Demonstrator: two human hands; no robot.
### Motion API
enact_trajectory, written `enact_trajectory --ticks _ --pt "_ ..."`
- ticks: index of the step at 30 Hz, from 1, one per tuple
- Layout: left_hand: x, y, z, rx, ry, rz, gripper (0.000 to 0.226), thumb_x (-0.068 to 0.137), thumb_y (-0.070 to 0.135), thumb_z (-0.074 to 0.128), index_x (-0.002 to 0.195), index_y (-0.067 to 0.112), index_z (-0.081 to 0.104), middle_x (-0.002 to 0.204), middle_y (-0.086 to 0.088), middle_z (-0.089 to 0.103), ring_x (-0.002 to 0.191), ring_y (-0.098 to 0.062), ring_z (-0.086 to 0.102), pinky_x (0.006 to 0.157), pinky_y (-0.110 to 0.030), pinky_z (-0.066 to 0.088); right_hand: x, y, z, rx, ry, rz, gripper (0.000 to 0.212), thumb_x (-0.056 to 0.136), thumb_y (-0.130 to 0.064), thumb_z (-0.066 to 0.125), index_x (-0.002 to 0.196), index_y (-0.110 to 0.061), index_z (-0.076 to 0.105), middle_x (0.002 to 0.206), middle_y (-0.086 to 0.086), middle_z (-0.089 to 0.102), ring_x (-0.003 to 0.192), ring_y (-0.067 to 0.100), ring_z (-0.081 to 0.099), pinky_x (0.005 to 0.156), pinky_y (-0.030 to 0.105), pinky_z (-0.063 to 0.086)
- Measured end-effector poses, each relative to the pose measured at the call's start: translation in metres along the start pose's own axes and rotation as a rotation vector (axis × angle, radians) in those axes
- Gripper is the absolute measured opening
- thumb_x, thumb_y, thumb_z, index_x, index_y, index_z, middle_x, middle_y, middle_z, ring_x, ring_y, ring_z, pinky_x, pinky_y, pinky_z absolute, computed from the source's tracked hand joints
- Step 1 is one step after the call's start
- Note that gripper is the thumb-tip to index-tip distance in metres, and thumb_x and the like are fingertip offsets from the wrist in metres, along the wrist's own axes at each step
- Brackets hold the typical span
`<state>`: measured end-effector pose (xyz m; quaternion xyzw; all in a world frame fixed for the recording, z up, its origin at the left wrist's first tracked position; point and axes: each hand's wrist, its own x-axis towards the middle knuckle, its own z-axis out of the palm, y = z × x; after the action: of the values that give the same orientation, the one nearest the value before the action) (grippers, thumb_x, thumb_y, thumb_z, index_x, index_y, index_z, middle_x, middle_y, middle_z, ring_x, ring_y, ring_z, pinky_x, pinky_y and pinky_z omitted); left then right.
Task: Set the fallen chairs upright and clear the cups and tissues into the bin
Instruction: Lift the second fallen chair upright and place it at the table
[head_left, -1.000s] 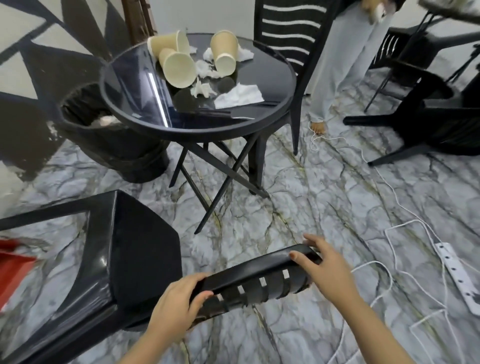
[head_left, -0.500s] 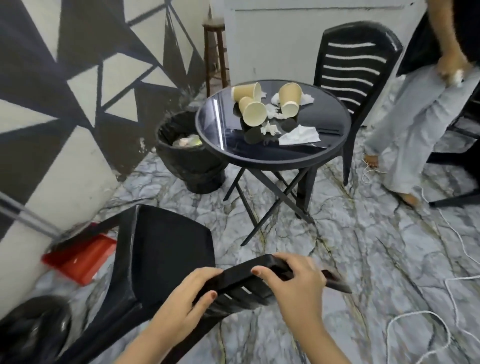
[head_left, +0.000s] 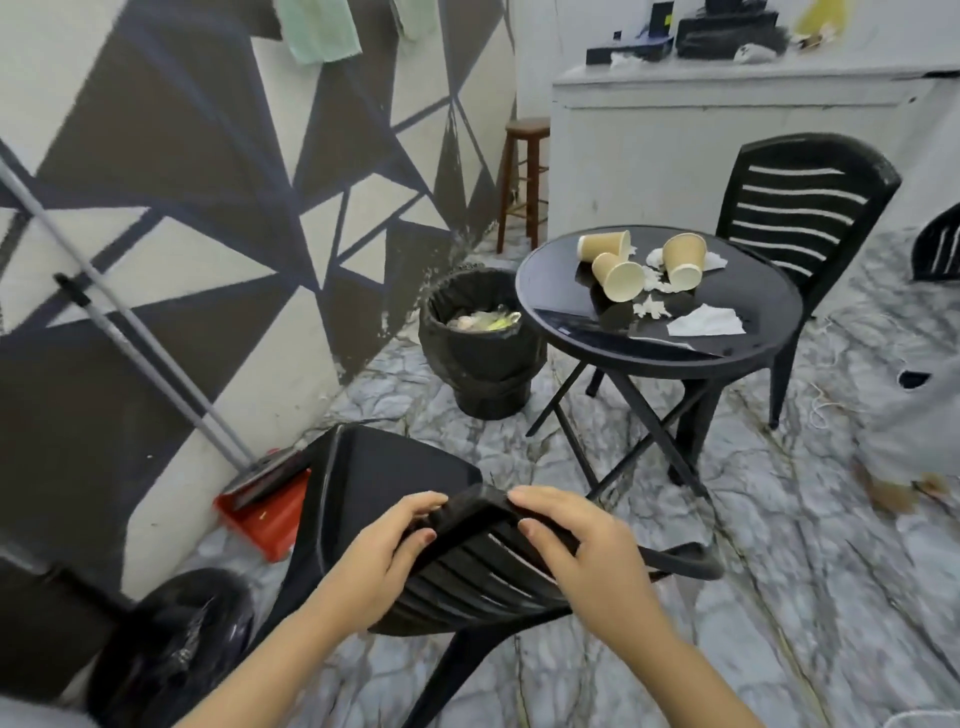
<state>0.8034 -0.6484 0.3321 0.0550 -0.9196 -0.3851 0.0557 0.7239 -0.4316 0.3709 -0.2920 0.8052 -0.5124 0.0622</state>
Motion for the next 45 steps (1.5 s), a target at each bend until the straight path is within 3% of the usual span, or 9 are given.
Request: enact_trajectory --ticks 9,12,14,21,25,33,38,41,45 --pt "-0.067 -0.055 -0.087 -0.114 0.186 -0.023 0.042 0.094 0.033 0.035 0.124 0.064 0.035 0.133 0.037 0.041 0.127 0.008 0.039 0.107 -0.011 0.030 -0.018 -0.019 0.024 -0.024 -0.103 0.034 0.034 0.080 -0.020 0.068 0.098 -0.048 0.062 0.100 -0.036 0.063 0.097 -0.009 0.059 0.079 0.004 0.043" --pt "-0.084 -0.060 -0.113 -0.147 0.215 -0.019 0.042 0.091 0.044 0.041 0.129 0.060 0.032 0.133 0.038 0.040 0.127 0.008 0.039 0.109 -0.023 0.033 -0.017 -0.034 0.054 -0.017 -0.092 -0.011 0.031 0.081 -0.020 0.068 0.103 -0.041 0.065 0.101 -0.048 0.055 0.099 -0.012 0.056 0.082 0.004 0.041" --pt "-0.090 -0.055 -0.131 -0.119 0.261 0.032 0.049 0.083 0.053 0.046 0.129 0.058 0.033 0.133 0.039 0.039 0.127 0.009 0.037 0.107 -0.017 0.030 -0.015 -0.049 0.077 -0.012 -0.091 -0.050 0.029 0.080 -0.023 0.069 0.104 -0.038 0.066 0.094 -0.051 0.055 0.099 -0.014 0.055 0.082 0.004 0.041" --pt "-0.117 -0.075 -0.174 -0.045 0.415 0.024 0.055 0.060 0.077 0.059 0.107 0.050 0.055 0.119 0.015 0.044 0.116 0.004 0.043 0.095 -0.009 0.032 -0.007 -0.099 0.134 0.002 -0.174 -0.145 0.028 0.083 -0.025 0.066 0.110 -0.032 0.066 0.100 -0.035 0.056 0.102 -0.019 0.050 0.083 0.000 0.038" --pt "-0.137 -0.094 -0.198 -0.073 0.463 -0.050 0.042 0.054 0.060 0.070 0.093 0.050 0.058 0.113 0.013 0.045 0.108 0.013 0.043 0.089 -0.007 0.031 -0.005 -0.112 0.150 -0.077 -0.355 -0.227 0.035 0.087 -0.028 0.061 0.121 -0.035 0.057 0.113 -0.037 0.051 0.115 -0.016 0.045 0.096 0.004 0.035" --pt "-0.151 -0.125 -0.222 -0.114 0.573 -0.058 0.032 0.050 0.056 0.066 0.081 0.054 0.060 0.102 0.006 0.049 0.097 0.015 0.046 0.085 0.004 0.029 0.011 -0.084 0.147 -0.061 -0.333 -0.034 0.021 0.083 -0.036 0.064 0.104 -0.039 0.067 0.103 -0.020 0.066 0.100 -0.014 0.053 0.082 0.005 0.041" --pt "-0.158 -0.145 -0.230 -0.102 0.619 -0.052 0.033 0.053 0.053 0.067 0.086 0.048 0.061 0.102 0.007 0.051 0.101 0.007 0.047 0.091 -0.004 0.032 0.028 -0.054 0.146 -0.149 -0.403 -0.090 0.018 0.080 -0.054 0.057 0.098 -0.057 0.059 0.107 -0.028 0.061 0.106 -0.012 0.049 0.096 0.024 0.038" --pt "-0.159 -0.150 -0.236 -0.103 0.614 -0.086 0.033 0.053 0.052 0.068 0.085 0.046 0.062 0.103 0.002 0.053 0.100 0.002 0.050 0.089 -0.005 0.034 0.043 -0.042 0.153 -0.138 -0.454 -0.079 0.029 0.063 -0.073 0.054 0.089 -0.062 0.061 0.116 -0.031 0.055 0.114 -0.012 0.044 0.104 0.034 0.031" --pt "-0.161 -0.150 -0.235 -0.113 0.648 -0.132 0.032 0.052 0.049 0.068 0.084 0.046 0.062 0.102 -0.002 0.053 0.094 0.008 0.050 0.084 0.000 0.034 0.054 -0.027 0.155 0.069 -0.339 -0.057 0.058 0.050 -0.086 0.055 0.093 -0.049 0.068 0.121 -0.020 0.058 0.117 -0.006 0.045 0.099 0.028 0.035"
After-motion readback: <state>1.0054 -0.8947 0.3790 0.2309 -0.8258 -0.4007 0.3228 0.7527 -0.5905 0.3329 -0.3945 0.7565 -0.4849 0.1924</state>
